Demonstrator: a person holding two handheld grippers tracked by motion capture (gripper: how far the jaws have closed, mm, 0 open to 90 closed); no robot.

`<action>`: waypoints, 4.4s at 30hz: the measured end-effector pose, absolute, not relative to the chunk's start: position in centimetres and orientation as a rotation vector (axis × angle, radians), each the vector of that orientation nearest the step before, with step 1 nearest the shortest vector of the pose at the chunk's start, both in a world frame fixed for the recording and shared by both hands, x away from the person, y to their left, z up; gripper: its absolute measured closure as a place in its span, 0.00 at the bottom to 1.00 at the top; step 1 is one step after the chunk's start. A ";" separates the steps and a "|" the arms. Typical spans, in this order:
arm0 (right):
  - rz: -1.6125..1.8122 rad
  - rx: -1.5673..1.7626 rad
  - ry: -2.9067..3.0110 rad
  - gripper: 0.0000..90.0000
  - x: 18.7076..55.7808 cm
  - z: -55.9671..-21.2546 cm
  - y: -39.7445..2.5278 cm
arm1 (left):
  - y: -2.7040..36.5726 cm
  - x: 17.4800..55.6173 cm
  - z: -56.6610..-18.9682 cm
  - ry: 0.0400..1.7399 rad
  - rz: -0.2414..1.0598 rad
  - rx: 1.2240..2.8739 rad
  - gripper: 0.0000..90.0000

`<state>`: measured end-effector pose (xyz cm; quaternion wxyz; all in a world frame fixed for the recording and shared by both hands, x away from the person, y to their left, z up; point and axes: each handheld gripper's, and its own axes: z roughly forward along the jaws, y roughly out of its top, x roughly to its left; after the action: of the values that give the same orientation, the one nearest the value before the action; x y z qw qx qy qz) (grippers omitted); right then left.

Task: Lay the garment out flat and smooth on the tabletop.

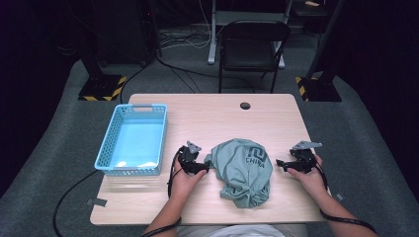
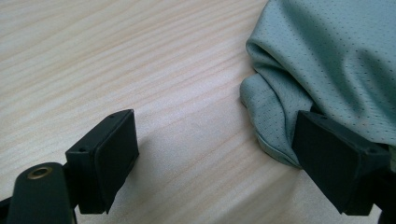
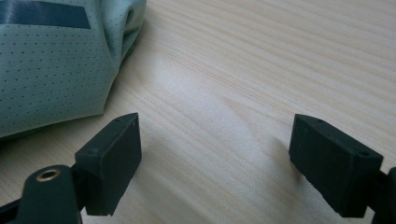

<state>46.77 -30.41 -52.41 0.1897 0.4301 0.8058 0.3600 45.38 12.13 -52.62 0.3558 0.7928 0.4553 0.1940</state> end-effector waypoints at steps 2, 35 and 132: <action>1.015 1.211 2.266 0.18 46.8 -52.4 -30.4 | 12.1 45.4 -52.6 1.177 0.502 2.049 0.16; 1.012 1.247 2.226 0.24 46.5 -52.4 -30.4 | 11.3 45.1 -51.4 1.139 0.420 1.994 0.45; 1.229 1.077 2.401 0.58 44.3 -49.0 -28.1 | 6.4 44.1 -51.2 0.926 0.270 2.202 0.77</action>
<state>44.34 -28.08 -49.02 0.1184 0.3683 0.8208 0.4202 44.12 6.40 -51.21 0.3606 0.8543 0.3593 0.1049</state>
